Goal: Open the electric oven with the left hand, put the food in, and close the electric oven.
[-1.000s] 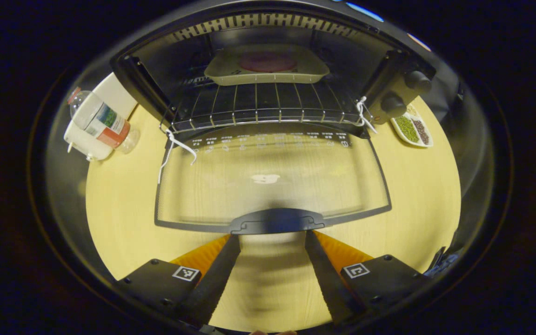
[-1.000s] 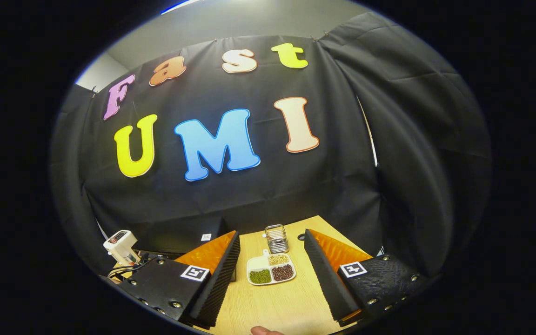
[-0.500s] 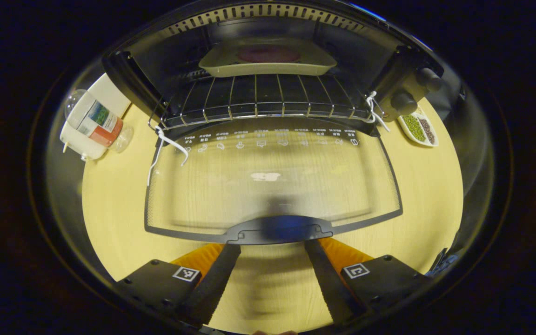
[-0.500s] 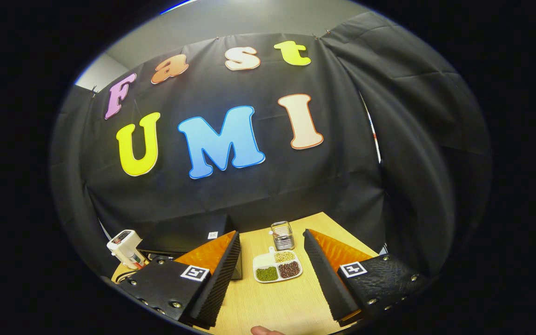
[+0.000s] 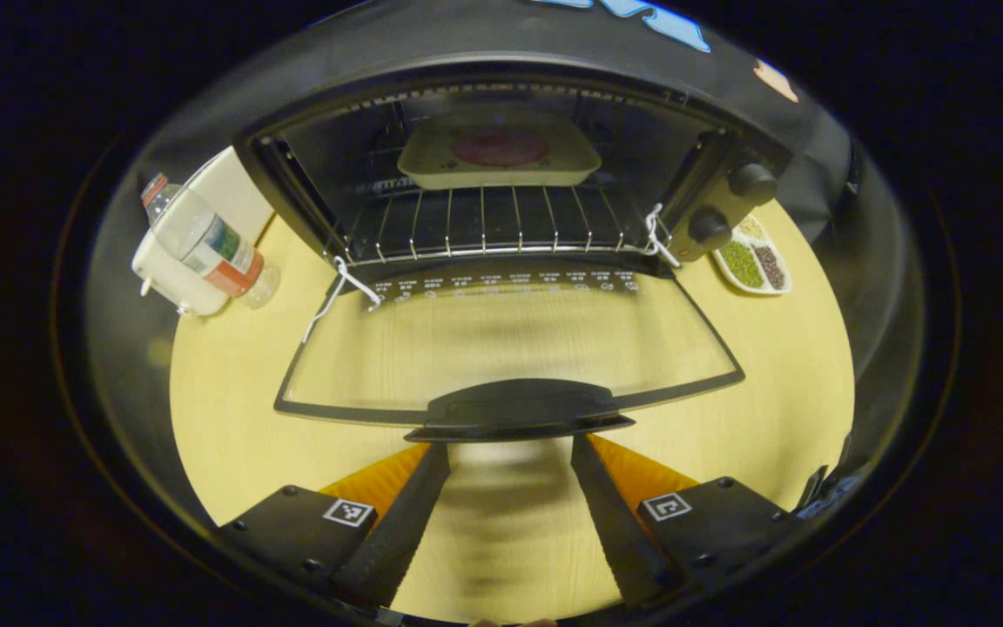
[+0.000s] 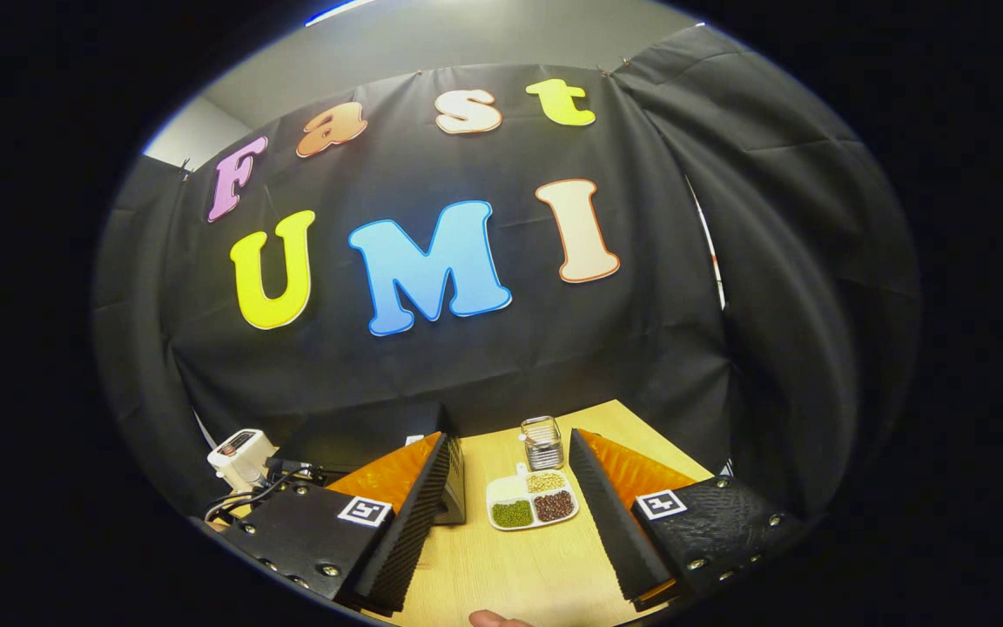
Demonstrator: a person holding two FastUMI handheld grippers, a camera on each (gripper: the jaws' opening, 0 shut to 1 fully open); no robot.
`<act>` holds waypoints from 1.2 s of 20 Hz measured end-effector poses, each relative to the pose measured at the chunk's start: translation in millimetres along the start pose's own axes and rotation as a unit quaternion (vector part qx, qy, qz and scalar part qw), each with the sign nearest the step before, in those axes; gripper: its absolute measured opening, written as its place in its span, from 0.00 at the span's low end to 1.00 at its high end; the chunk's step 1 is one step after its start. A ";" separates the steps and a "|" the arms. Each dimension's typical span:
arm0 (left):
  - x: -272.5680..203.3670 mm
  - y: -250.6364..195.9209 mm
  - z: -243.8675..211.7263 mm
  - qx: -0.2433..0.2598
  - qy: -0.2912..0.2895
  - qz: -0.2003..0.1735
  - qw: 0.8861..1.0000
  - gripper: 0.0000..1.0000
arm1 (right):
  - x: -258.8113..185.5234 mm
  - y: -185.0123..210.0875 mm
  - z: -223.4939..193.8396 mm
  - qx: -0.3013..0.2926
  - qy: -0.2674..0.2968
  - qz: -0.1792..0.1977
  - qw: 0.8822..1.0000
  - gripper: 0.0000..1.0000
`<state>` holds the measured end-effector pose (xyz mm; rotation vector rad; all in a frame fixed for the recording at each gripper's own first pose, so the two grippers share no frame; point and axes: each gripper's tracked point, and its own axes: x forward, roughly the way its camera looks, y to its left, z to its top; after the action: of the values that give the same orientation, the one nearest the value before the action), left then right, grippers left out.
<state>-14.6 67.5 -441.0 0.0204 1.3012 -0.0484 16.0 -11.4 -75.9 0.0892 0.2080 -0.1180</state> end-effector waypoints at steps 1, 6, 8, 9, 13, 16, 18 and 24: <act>-5.0 0.0 2.0 0.001 -0.009 -0.001 1.000 0.96 | -0.6 3.4 1.3 -0.002 -0.001 0.003 1.000 0.87; -19.6 -0.2 10.7 0.002 -0.034 -0.003 0.999 0.96 | -3.5 16.9 0.9 -0.007 -0.002 0.018 1.000 0.87; -23.8 0.0 14.5 0.005 -0.043 -0.002 0.999 0.96 | -6.7 18.3 0.8 -0.010 -0.002 0.021 1.000 0.87; -25.9 0.7 16.3 0.007 -0.048 0.000 0.999 0.96 | -7.6 18.5 -0.2 -0.011 0.000 0.021 1.000 0.87; -35.1 4.1 29.1 0.022 -0.074 0.010 0.997 1.00 | -10.3 17.1 0.9 -0.008 0.002 0.017 1.000 0.87; -43.7 5.0 45.1 0.026 -0.107 0.017 0.994 1.00 | -13.5 11.2 -1.1 -0.016 0.002 0.010 1.000 0.87; -53.1 6.3 49.5 0.018 -0.124 0.019 0.992 0.92 | -16.7 7.9 -1.0 -0.020 0.002 0.008 1.000 0.87; -77.1 0.8 60.8 0.018 -0.172 0.019 0.985 0.96 | -21.1 5.7 -1.9 -0.023 0.004 0.007 1.000 0.87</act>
<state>23.5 67.6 -350.4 0.0653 0.9544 -0.0403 -4.1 -3.3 -72.9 0.0457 0.2172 -0.0987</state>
